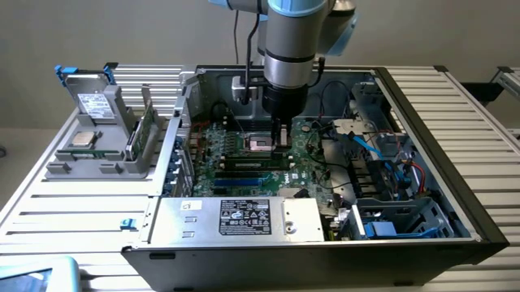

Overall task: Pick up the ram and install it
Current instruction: 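Press down the ram until it locks into place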

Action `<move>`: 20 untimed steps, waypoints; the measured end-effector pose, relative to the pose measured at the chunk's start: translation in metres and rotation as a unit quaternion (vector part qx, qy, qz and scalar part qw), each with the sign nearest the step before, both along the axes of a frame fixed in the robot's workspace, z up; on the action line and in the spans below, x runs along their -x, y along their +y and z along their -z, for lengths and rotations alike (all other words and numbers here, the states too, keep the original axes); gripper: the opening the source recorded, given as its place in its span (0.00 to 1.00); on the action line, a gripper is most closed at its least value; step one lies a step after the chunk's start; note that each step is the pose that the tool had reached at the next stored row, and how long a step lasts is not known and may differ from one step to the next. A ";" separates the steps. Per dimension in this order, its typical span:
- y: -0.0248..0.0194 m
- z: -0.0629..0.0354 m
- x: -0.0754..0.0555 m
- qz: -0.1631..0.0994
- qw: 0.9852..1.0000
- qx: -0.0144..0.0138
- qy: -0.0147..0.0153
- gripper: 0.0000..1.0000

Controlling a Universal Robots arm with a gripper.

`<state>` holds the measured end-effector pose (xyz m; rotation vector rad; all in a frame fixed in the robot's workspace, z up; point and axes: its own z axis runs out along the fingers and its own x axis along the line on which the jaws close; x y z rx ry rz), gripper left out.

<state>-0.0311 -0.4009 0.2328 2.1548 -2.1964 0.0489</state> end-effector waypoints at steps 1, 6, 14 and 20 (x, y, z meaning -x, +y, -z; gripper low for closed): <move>0.0000 0.0008 0.000 0.000 1.000 0.000 0.000 0.11; -0.0001 0.0052 0.000 0.000 1.000 0.003 -0.001 0.11; 0.0000 0.0012 0.005 0.000 1.000 0.005 -0.001 0.11; 0.0000 0.0008 0.031 0.000 1.000 0.005 -0.001 0.11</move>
